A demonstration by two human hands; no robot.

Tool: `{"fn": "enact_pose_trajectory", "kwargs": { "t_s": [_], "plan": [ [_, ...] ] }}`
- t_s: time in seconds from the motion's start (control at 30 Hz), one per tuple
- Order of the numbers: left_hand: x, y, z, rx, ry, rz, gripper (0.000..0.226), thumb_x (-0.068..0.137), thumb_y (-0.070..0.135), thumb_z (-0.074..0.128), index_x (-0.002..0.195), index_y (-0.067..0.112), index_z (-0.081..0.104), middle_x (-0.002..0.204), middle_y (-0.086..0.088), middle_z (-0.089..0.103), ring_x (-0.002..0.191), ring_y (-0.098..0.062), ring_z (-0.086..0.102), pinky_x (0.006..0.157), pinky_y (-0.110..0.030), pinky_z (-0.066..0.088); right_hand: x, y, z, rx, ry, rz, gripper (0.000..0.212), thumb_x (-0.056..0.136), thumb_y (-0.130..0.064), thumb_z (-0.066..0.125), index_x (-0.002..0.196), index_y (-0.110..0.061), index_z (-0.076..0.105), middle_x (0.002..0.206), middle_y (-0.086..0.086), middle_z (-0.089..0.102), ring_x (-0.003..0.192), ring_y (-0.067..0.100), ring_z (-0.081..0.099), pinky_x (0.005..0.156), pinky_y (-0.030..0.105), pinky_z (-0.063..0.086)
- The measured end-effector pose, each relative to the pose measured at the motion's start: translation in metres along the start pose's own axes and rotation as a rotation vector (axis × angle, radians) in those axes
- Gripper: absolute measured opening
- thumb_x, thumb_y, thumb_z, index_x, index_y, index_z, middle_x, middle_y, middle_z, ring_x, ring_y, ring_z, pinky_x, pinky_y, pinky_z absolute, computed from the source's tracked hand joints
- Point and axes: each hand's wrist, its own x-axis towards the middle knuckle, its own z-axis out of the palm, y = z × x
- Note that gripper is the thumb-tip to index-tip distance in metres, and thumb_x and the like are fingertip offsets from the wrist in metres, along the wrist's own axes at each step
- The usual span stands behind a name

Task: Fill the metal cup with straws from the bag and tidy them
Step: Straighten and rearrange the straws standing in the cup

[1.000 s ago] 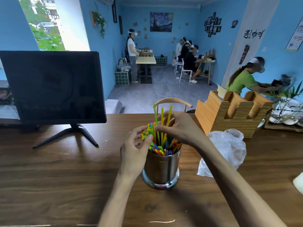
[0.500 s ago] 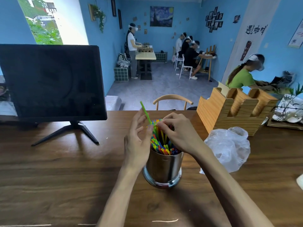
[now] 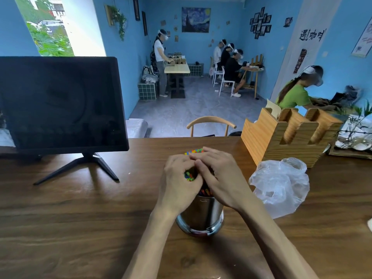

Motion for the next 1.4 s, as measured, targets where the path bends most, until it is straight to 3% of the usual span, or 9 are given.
{"fn": "enact_pose_trajectory", "kwargs": {
  "t_s": [0.17,0.3,0.43,0.6,0.77,0.87,1.0,1.1,1.4],
  "plan": [
    [-0.016,-0.006,0.008,-0.221,0.025,-0.099,0.015,0.087,0.038,0.049,0.099,0.033,0.056,0.123,0.031,0.055,0.129,0.011,0.047,0.105,-0.014,0.037,-0.004,0.007,-0.003,-0.107,-0.216,-0.040,0.057,0.106,-0.058,0.025,0.150,-0.030,0.049,0.156,-0.017,0.045,0.154,0.011,0.023,0.127,0.039,0.010],
    [-0.017,-0.010,0.013,-0.265,0.086,-0.051,0.018,0.093,0.033,0.050,0.100,0.024,0.064,0.120,0.027,0.062,0.132,-0.004,0.052,0.106,-0.024,0.043,-0.009,0.008,0.000,-0.181,-0.204,-0.061,0.076,0.099,-0.068,0.020,0.161,-0.025,0.026,0.169,-0.014,0.015,0.156,0.005,0.008,0.128,0.034,0.003],
    [-0.017,-0.011,0.016,-0.273,0.087,-0.022,0.021,0.095,0.032,0.050,0.094,0.020,0.067,0.112,0.009,0.069,0.136,-0.009,0.051,0.108,-0.027,0.042,-0.009,0.011,-0.002,-0.168,-0.221,-0.043,0.080,0.097,-0.072,0.019,0.159,-0.023,0.033,0.168,-0.016,0.019,0.156,0.002,0.006,0.128,0.032,0.004],
    [-0.018,-0.011,0.014,-0.252,0.070,-0.030,0.016,0.096,0.037,0.052,0.096,0.027,0.064,0.111,0.013,0.068,0.136,-0.006,0.050,0.109,-0.032,0.044,-0.008,0.015,-0.008,-0.142,-0.276,-0.045,0.079,0.098,-0.072,0.017,0.162,-0.026,0.023,0.169,-0.019,0.009,0.156,0.002,-0.001,0.128,0.030,0.000],
    [-0.014,-0.005,0.003,-0.188,-0.008,-0.080,0.019,0.092,0.050,0.056,0.100,0.036,0.066,0.116,0.037,0.059,0.129,0.003,0.050,0.104,-0.023,0.044,-0.005,0.029,-0.016,0.319,-0.018,0.058,0.044,0.106,-0.047,0.041,0.145,-0.031,0.054,0.152,-0.019,0.046,0.142,-0.007,0.036,0.118,0.018,0.028],
    [0.001,-0.002,-0.007,-0.179,0.045,-0.053,0.017,0.092,0.047,0.063,0.100,0.034,0.068,0.108,0.018,0.066,0.111,-0.007,0.061,0.093,-0.028,0.049,0.001,0.046,-0.016,0.428,0.152,0.210,0.027,0.104,-0.022,0.056,0.129,-0.030,0.065,0.130,-0.016,0.063,0.122,-0.003,0.056,0.105,0.027,0.047],
    [0.027,0.002,-0.007,-0.122,-0.124,0.036,0.026,0.099,0.033,0.060,0.123,0.030,0.068,0.135,0.013,0.063,0.131,-0.001,0.051,0.109,-0.021,0.040,-0.001,0.058,-0.003,0.579,0.111,0.331,0.028,0.104,-0.014,0.053,0.120,-0.031,0.069,0.121,-0.014,0.069,0.112,0.001,0.064,0.090,0.021,0.053],
    [0.036,-0.003,0.000,-0.037,-0.354,-0.036,0.033,0.105,0.035,0.052,0.137,0.035,0.063,0.152,0.015,0.050,0.144,0.000,0.036,0.121,-0.031,0.030,-0.005,0.060,0.006,0.711,0.065,0.362,0.034,0.106,-0.010,0.045,0.118,-0.029,0.071,0.116,-0.012,0.072,0.110,0.006,0.066,0.088,0.021,0.054],
    [0.034,-0.013,0.005,-0.031,-0.382,-0.091,0.053,0.092,0.067,0.038,0.136,0.046,0.060,0.149,0.027,0.047,0.136,0.011,0.035,0.115,-0.030,0.035,-0.002,0.063,0.006,0.900,0.056,0.465,0.031,0.106,-0.015,0.047,0.123,-0.033,0.064,0.116,-0.010,0.070,0.105,0.006,0.069,0.080,0.023,0.058]
  ]
}}
